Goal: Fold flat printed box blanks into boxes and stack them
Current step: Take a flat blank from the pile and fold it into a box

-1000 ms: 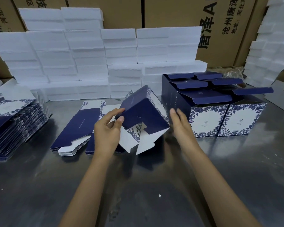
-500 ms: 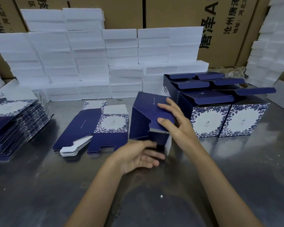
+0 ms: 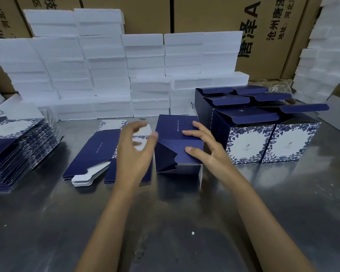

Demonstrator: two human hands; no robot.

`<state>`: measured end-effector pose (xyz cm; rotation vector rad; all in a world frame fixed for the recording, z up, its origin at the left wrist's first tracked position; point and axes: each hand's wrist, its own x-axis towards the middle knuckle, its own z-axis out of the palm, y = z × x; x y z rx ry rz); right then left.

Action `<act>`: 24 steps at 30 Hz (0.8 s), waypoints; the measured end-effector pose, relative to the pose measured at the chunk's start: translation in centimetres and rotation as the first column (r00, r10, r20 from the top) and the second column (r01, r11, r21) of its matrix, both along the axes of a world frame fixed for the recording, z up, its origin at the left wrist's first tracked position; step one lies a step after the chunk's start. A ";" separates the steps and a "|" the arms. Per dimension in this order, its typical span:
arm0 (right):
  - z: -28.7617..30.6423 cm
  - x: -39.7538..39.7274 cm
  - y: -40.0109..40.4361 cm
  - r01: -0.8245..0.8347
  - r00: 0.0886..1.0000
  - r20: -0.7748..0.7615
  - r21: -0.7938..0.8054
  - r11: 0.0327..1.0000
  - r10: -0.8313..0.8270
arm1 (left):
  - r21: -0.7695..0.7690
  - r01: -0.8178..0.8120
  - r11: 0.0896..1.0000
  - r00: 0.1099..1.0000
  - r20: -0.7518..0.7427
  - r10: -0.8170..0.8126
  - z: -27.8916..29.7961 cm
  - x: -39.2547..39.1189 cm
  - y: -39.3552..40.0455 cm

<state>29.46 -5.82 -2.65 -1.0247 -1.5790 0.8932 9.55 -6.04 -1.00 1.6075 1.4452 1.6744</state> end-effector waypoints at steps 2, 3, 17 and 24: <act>0.0 0.2 0.0 -0.021 0.999 -0.027 -0.001 1.000 0.021 | -0.024 0.200 0.980 0.978 -0.063 -0.201 -0.4 0.4 0.0; 0.0 0.2 0.0 -0.036 0.999 -0.039 -0.001 0.999 0.036 | -0.042 0.258 0.965 0.962 -0.086 -0.261 -0.6 0.6 0.1; -0.1 -1.0 0.0 0.067 0.989 -0.132 0.045 0.997 -0.060 | 0.025 0.230 0.973 0.968 -0.106 -0.226 -1.8 1.7 0.7; -0.2 -1.3 0.2 0.142 0.972 -0.195 0.050 0.989 -0.130 | 0.061 0.183 0.981 0.982 -0.069 -0.179 -2.0 2.8 0.5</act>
